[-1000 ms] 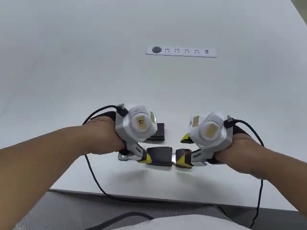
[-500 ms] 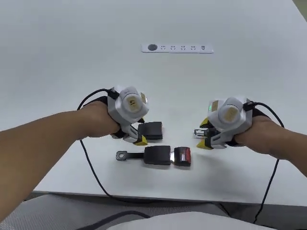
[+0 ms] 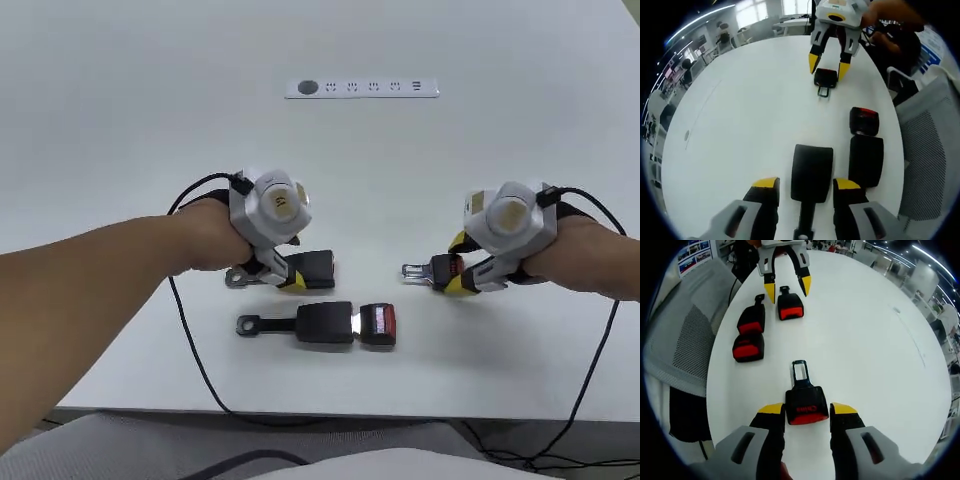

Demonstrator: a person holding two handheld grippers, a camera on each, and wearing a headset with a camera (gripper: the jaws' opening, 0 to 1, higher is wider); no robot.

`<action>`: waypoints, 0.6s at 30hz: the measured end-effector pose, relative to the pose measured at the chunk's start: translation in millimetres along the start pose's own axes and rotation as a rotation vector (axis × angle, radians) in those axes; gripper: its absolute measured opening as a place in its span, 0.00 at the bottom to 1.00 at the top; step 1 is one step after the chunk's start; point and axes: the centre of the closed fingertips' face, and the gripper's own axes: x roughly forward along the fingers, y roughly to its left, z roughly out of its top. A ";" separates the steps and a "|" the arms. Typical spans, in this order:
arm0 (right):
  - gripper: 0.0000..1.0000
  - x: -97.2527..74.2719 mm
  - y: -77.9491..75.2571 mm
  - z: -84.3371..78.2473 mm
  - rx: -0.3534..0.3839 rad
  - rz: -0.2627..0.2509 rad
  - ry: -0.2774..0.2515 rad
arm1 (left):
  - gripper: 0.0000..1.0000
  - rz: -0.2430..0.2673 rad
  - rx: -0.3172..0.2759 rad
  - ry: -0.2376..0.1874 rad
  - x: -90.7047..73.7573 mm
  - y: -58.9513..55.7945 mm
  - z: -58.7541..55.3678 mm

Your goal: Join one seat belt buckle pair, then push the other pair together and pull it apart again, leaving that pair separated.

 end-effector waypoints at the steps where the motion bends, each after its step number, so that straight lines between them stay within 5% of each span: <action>1: 0.34 1.3 -0.1 -0.9 0.000 0.005 0.000 | 0.43 -0.003 0.014 0.011 4.3 4.2 -5.3; 4: 0.34 1.1 2.9 1.2 -0.004 0.019 0.002 | 0.41 -0.016 0.100 0.084 2.8 2.9 -15.6; 10: 0.34 4.8 -1.4 0.1 -0.009 0.028 -0.003 | 0.33 -0.056 0.090 0.065 7.5 -6.0 -13.0; 18: 0.33 6.8 2.1 2.8 -0.052 0.070 0.041 | 0.33 -0.063 0.093 0.108 9.6 -5.5 -16.0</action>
